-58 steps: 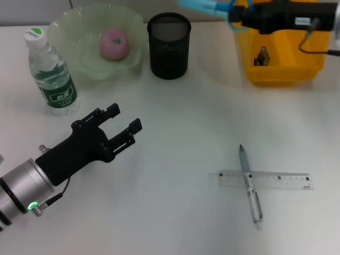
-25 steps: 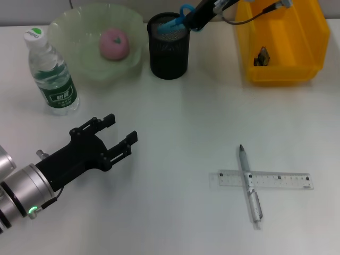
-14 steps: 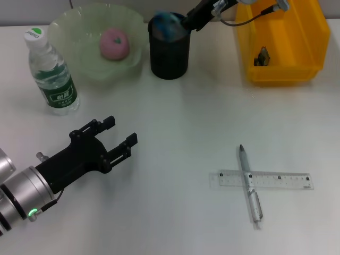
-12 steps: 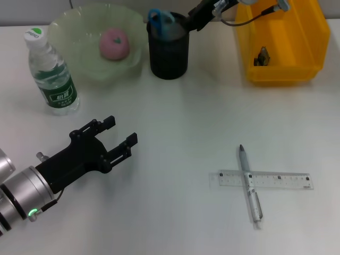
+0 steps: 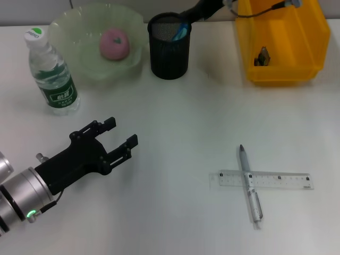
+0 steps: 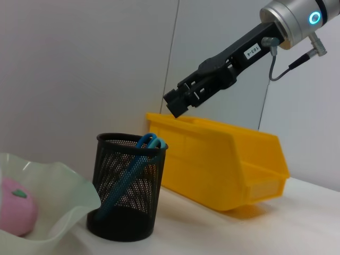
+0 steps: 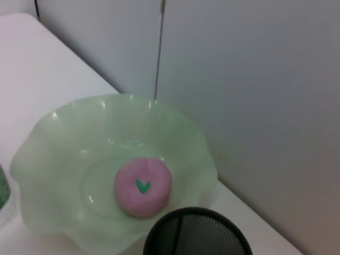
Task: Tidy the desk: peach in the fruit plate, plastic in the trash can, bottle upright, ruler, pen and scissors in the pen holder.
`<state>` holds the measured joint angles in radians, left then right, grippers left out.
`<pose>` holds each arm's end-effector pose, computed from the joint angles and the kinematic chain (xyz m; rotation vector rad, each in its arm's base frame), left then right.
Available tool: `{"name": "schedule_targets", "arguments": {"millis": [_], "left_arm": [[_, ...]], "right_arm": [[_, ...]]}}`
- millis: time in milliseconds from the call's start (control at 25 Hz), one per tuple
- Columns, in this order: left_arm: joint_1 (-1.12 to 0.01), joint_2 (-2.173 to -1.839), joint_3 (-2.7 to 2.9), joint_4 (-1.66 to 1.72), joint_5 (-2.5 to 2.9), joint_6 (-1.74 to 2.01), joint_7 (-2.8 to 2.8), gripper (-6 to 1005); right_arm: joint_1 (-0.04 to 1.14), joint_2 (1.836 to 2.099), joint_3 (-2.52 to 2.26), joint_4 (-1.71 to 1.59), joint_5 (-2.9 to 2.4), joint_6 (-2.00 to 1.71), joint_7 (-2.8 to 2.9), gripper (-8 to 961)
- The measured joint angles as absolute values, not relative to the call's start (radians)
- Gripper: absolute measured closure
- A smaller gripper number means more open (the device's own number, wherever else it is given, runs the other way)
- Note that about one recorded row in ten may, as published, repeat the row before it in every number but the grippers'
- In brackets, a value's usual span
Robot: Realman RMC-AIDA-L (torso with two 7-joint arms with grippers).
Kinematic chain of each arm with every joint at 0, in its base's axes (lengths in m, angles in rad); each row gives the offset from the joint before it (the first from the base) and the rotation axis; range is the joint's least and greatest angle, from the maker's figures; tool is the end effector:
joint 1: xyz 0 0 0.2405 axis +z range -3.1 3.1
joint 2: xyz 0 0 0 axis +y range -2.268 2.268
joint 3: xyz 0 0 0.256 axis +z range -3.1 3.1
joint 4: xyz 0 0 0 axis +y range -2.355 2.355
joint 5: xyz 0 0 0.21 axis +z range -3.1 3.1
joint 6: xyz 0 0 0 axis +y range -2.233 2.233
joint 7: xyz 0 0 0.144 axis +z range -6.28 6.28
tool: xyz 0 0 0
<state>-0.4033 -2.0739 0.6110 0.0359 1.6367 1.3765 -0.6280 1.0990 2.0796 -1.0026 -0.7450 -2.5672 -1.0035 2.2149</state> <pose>-0.3168 0.2602 -0.0691 -2.3210 -0.6181 -0.8413 0.0932 0.4832 -0.0130 -2.5043 0.5445 -0.0352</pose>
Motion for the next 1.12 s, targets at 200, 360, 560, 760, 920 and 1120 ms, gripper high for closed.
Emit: {"name": "schedule_targets", "arguments": {"millis": [200, 360, 560, 760, 920, 1120], "left_arm": [[-0.398, -2.07, 0.631, 0.052, 1.637, 1.418, -0.629, 288], [-0.395, -2.066, 0.689, 0.088, 1.638, 1.459, -0.655, 288], [-0.394, -2.065, 0.808, 0.171, 1.639, 1.479, -0.76, 288], [-0.378, -2.063, 0.912, 0.265, 1.641, 1.523, -0.812, 288], [-0.37, -2.063, 0.921, 0.297, 1.656, 1.559, -0.811, 288], [-0.368, -2.063, 0.921, 0.307, 1.66, 1.563, -0.813, 289]], "right_arm": [[1.0, 2.079, -1.033, -0.877, -2.429, -1.111, 2.193, 230], [0.87, 2.075, -1.043, -1.066, -2.262, -1.348, 2.149, 230], [0.814, 2.065, -1.039, -1.137, -2.196, -1.541, 2.121, 229], [0.811, 2.052, -1.049, -1.113, -2.213, -1.713, 2.073, 230], [0.838, 2.053, -1.086, -1.055, -2.3, -1.751, 2.042, 230], [0.841, 2.066, -1.183, -1.036, -2.373, -1.753, 1.984, 229]]}}
